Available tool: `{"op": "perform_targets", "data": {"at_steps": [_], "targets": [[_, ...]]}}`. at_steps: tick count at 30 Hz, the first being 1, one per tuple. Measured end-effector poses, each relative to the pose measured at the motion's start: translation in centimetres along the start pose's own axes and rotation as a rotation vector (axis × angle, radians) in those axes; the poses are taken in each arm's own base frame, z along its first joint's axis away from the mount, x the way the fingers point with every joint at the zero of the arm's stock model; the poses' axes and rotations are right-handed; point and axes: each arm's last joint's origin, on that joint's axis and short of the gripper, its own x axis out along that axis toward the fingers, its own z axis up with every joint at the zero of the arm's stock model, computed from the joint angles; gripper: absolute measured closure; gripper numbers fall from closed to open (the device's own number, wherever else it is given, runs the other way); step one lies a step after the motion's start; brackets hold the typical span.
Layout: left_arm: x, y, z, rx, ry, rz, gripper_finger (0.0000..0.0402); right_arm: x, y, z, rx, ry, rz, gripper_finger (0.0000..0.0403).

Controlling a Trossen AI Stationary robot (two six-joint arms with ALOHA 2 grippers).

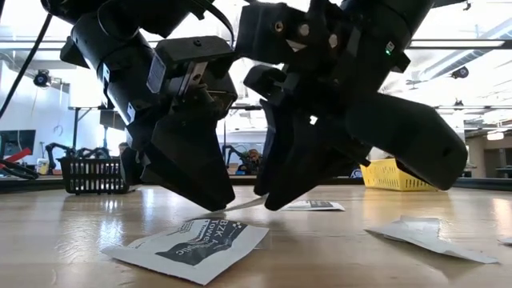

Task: Pick & Place First Aid Supplies
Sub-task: Put the green bandage into the black bin

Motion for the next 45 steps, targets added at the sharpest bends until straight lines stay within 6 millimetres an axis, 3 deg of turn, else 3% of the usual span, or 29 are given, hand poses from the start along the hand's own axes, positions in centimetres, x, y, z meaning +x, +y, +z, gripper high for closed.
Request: {"op": "perform_targets", "data": {"at_steps": [13, 25, 31, 40, 45], "targets": [[-0.2, -0.1, 0.1, 0.026, -0.006, -0.003, 0.0266, 0.0, 0.0, 0.3, 0.043, -0.032, -0.001, 0.0312], [-5.0, -1.5, 1.2, 0.228, -0.063, -0.039, 0.0266, -0.7, -0.2, 0.3, 0.056, 0.025, 0.005, 0.031], [-6.2, -2.3, -0.2, 0.308, -0.054, -0.031, 0.0266, -1.3, 0.2, 1.2, 0.018, -0.031, 0.071, 0.0298], [-3.5, -2.0, -1.4, 0.304, -0.126, 0.066, 0.0266, -0.4, 0.6, 1.3, 0.028, -0.056, 0.08, 0.0303], [-3.1, -1.9, -1.5, 0.285, -0.139, 0.084, 0.0266, 0.0, 0.9, 1.1, 0.025, -0.043, 0.082, 0.0311]]}}
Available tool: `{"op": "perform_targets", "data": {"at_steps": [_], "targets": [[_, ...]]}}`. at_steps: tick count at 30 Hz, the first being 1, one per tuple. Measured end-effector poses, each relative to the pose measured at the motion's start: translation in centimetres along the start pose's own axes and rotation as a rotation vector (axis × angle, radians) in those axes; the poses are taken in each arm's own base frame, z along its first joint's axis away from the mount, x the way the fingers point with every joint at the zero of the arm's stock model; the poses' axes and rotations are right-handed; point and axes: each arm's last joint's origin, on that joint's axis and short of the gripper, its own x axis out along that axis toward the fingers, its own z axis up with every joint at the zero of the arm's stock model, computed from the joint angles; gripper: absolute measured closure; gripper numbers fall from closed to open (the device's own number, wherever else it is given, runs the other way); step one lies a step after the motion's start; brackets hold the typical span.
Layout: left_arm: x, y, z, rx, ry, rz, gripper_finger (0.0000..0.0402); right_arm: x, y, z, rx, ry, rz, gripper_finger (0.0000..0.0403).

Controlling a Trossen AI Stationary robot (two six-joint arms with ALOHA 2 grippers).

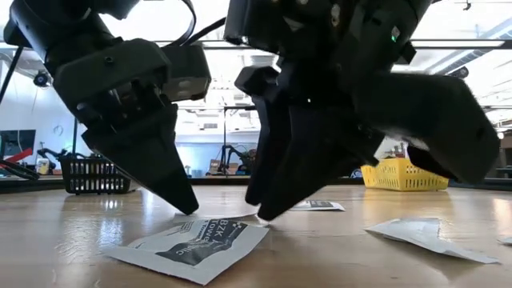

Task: Pick & Place First Aid Supplies
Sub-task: Put the green bandage into the black bin

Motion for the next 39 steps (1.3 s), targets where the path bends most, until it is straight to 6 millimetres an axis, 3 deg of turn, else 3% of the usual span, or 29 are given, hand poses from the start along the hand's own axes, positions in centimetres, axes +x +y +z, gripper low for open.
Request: {"op": "perform_targets", "data": {"at_steps": [26, 39], "targets": [[1.3, 0.5, -1.2, -0.122, 0.092, 0.041, 0.0266, 1.0, -0.6, -0.4, -0.134, -0.016, -0.02, 0.0307], [1.3, 0.6, -1.3, -0.149, 0.11, 0.034, 0.0267, 1.7, -0.8, -0.9, -0.143, 0.043, -0.198, 0.0333]]}}
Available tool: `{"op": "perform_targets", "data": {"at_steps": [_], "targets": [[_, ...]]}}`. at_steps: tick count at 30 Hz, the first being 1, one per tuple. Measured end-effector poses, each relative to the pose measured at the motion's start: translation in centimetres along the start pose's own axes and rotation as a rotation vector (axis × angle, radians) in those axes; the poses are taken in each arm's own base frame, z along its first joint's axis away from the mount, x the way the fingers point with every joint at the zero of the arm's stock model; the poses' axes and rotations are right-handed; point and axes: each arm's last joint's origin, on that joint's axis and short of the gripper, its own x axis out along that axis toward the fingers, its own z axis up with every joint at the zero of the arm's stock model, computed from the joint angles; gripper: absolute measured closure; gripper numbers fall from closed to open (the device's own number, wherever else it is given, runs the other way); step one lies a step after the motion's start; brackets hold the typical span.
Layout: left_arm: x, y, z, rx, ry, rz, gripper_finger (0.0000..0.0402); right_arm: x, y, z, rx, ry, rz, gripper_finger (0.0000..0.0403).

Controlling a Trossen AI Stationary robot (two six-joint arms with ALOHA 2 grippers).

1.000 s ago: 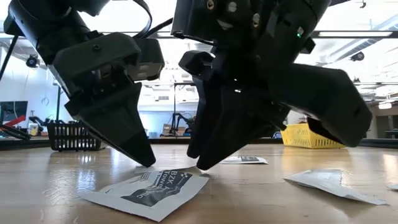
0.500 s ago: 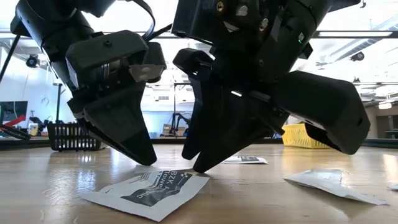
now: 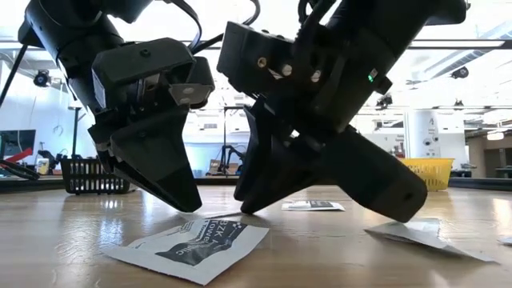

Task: Pick & Place First Aid Supplies
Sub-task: Put the green bandage into the black bin

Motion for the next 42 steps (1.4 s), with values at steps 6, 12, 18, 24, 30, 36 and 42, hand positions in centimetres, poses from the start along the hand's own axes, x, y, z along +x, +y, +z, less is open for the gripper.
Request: {"op": "perform_targets", "data": {"at_steps": [6, 12, 18, 24, 30, 36, 42], "targets": [[0.0, 0.2, 0.1, -0.011, 0.008, 0.006, 0.0289, 0.0, 0.0, 0.0, -0.01, -0.003, 0.008, 0.0346], [0.1, 0.4, 0.2, -0.012, 0.015, 0.012, 0.0319, 0.1, -0.6, 0.3, 0.034, -0.026, 0.057, 0.0348], [0.1, 0.3, 0.3, 0.011, 0.006, 0.003, 0.0345, 0.6, -1.7, 0.2, 0.141, -0.036, 0.178, 0.0334], [0.1, 0.3, 0.3, 0.039, -0.001, -0.002, 0.0366, 1.2, -2.8, -0.2, 0.199, -0.031, 0.223, 0.0314], [0.1, 0.2, 0.4, 0.071, -0.01, -0.012, 0.0378, 2.1, -4.3, -1.0, 0.374, -0.005, 0.334, 0.0307], [-1.2, 0.1, 1.0, 0.088, -0.052, 0.02, 0.0391, 2.3, -4.5, -1.3, 0.405, 0.017, 0.375, 0.034], [-2.8, 0.7, 1.2, 0.124, -0.061, 0.076, 0.0394, 2.4, -4.6, -1.5, 0.434, 0.033, 0.386, 0.0382]]}}
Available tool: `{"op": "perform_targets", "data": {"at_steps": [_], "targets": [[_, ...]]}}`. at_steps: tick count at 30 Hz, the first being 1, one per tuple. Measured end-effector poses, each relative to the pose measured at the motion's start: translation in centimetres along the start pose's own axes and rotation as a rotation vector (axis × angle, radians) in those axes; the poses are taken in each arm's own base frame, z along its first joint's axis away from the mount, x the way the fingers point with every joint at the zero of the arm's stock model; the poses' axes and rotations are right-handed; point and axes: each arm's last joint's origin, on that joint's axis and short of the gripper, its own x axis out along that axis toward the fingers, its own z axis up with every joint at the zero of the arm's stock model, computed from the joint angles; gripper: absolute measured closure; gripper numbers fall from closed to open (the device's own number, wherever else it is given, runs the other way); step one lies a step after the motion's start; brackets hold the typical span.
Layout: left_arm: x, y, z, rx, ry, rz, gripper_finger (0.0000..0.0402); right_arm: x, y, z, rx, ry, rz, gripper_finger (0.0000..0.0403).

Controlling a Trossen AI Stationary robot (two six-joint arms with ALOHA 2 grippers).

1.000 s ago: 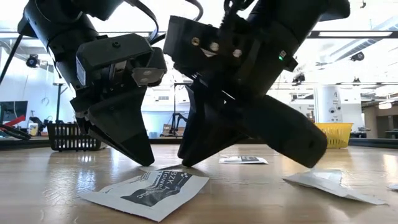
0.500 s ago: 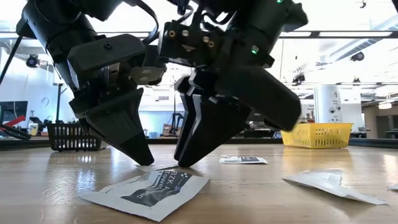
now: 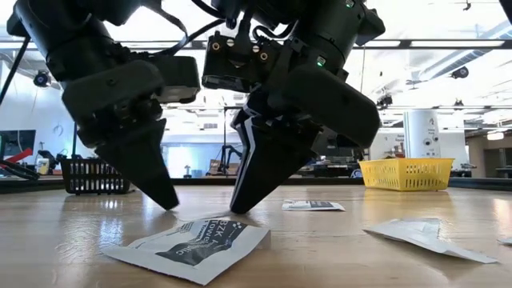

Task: Pick & Place First Aid Supplies
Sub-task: Put the green bandage into the black bin

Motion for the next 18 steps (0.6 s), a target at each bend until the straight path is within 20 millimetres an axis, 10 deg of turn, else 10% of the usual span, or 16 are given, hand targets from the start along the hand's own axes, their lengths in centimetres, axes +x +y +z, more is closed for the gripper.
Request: {"op": "perform_targets", "data": {"at_steps": [18], "targets": [[-3.0, 1.7, -0.3, 0.0, 0.053, 0.158, 0.0401, -2.3, 0.0, -0.1, 0.006, 0.036, -0.023, 0.0395]]}}
